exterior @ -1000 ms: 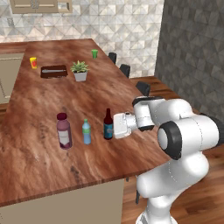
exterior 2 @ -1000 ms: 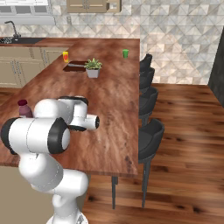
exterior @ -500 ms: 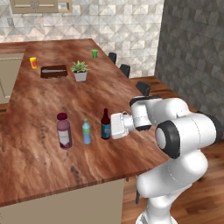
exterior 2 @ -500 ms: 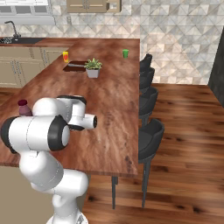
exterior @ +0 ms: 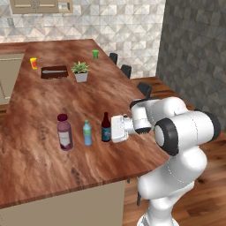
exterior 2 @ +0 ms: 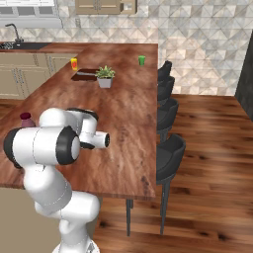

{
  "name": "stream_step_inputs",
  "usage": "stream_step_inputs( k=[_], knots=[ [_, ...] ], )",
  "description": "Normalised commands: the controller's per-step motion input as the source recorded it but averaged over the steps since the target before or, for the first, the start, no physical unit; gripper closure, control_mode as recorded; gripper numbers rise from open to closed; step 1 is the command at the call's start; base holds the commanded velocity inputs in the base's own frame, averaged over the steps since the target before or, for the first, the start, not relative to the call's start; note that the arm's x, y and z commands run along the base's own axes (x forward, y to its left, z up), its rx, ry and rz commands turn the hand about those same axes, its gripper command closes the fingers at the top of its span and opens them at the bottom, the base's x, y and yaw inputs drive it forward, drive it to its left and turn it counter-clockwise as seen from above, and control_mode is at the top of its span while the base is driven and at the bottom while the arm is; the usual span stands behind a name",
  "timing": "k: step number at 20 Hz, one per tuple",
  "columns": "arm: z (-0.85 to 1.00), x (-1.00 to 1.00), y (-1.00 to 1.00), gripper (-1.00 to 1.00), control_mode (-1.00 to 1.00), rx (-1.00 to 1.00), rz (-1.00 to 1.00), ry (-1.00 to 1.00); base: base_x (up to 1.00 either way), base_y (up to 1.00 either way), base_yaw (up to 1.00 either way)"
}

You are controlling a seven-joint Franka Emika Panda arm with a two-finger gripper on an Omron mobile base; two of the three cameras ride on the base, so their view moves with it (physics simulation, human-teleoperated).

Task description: Place the drinks on the dining counter in a tight cluster.

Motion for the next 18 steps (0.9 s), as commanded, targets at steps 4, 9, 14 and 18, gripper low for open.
stream_step_inputs(
  k=[4, 9, 14, 18],
  knots=[
    [-0.09, 0.00, 0.00, 1.00, -1.00, 0.00, 0.00, 0.00, 0.00, 0.00, 0.00],
    [-0.09, -0.02, 0.00, 1.00, -1.00, 0.00, 0.00, 0.00, 0.00, 0.00, 0.00],
    [-0.23, 0.00, 0.00, 1.00, -1.00, 0.00, 0.00, 0.00, 0.00, 0.00, 0.00],
    [-0.31, 0.00, 0.00, 1.00, -1.00, 0.00, 0.00, 0.00, 0.00, 0.00, 0.00]
  ],
)
